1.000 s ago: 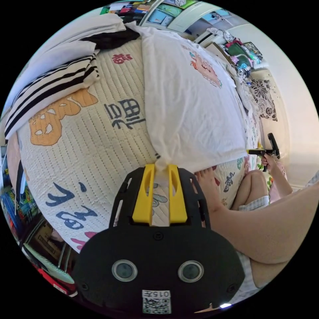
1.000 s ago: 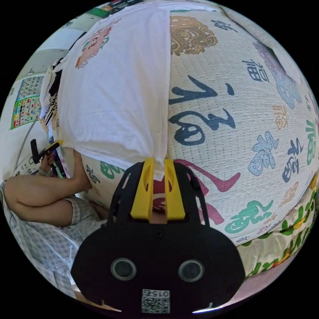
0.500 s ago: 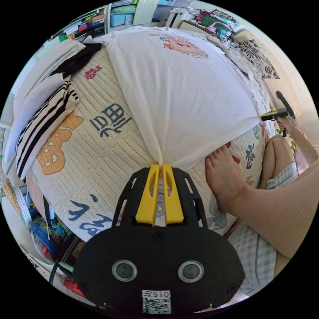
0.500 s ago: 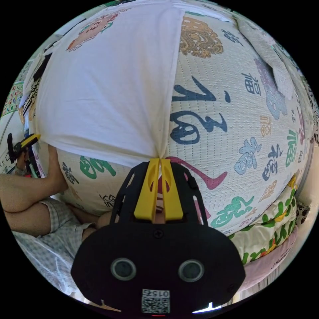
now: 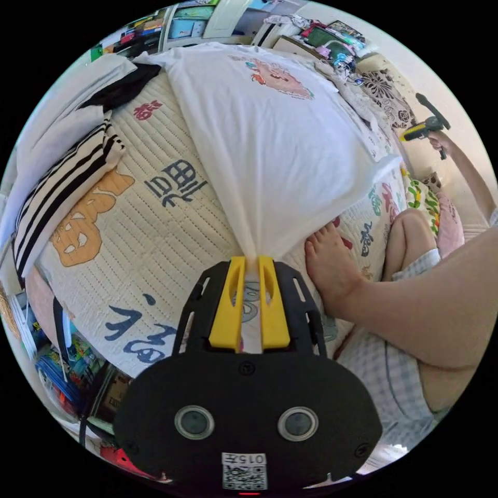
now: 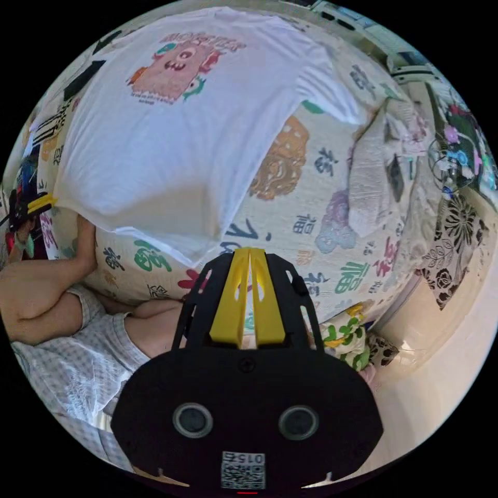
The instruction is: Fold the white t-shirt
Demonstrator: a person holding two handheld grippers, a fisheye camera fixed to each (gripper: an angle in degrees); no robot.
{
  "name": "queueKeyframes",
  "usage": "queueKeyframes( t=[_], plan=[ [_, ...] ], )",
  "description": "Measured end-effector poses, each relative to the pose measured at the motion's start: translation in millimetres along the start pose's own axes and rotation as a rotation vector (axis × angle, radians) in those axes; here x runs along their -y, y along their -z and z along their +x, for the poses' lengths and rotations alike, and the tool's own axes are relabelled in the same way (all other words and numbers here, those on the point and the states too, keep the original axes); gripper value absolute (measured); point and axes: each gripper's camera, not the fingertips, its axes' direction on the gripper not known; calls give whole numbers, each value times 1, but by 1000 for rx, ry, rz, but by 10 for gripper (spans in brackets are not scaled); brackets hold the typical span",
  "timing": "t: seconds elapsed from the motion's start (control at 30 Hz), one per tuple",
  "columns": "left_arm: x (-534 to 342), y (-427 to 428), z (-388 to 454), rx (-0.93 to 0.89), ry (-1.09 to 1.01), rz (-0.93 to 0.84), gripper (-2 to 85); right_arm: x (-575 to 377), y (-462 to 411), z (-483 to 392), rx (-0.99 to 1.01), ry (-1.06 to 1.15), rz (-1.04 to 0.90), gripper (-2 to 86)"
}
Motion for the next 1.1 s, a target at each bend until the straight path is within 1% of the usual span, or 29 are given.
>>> queueKeyframes(
  t=[0.03,0.1,0.17,0.2,0.23,0.3,0.33,0.37,0.43,0.5,0.53,0.6,0.63,0.67,0.7,0.73,0.77,0.8,0.83,0.9,1.0,1.1],
  plan=[
    [-1,5,-3,-16,-1,3,5,6,16,6,-52,-23,12,-6],
    [1,25,-17,2,35,13,3,32,74,24,-194,-125,21,-7],
    [7,44,-27,15,70,77,0,49,118,28,-245,-184,59,-8],
    [15,54,-33,22,98,122,-3,58,147,26,-260,-209,118,-8],
    [20,58,-35,23,111,145,-3,62,161,23,-259,-219,161,-8],
    [45,68,-32,-5,109,237,-2,71,206,9,-189,-203,354,-9],
    [53,68,-27,-13,89,252,-1,73,213,5,-167,-195,389,-9],
    [72,66,-14,-25,25,270,5,78,221,-2,-141,-171,432,-10],
    [102,55,15,-30,-97,286,20,88,224,-11,-171,-144,446,-9],
    [143,26,58,-61,-254,243,44,99,213,-20,-214,-94,457,-7],
    [153,17,68,-72,-287,222,47,100,207,-21,-193,-76,457,-6],
    [180,-21,103,-132,-403,97,54,102,166,-26,-43,59,396,3],
    [184,-29,110,-145,-429,64,55,101,152,-28,-5,98,366,13],
    [189,-42,119,-161,-457,22,56,98,119,-34,45,190,290,33],
    [191,-52,123,-173,-451,3,57,96,81,-39,46,231,191,43],
    [192,-57,123,-182,-441,-8,57,96,62,-41,38,246,143,48],
    [194,-66,121,-196,-405,-36,57,93,26,-43,25,274,60,58],
    [198,-73,117,-204,-359,-56,57,90,-5,-42,14,270,2,63],
    [199,-75,115,-207,-339,-62,57,89,-17,-40,21,266,-16,64],
    [207,-83,108,-200,-276,-88,57,84,-50,-24,132,214,-8,52],
    [220,-93,107,-129,-244,-126,56,75,-71,6,279,115,55,28],
    [235,-105,113,-88,-238,-156,52,57,-78,35,406,70,130,11]
  ],
)
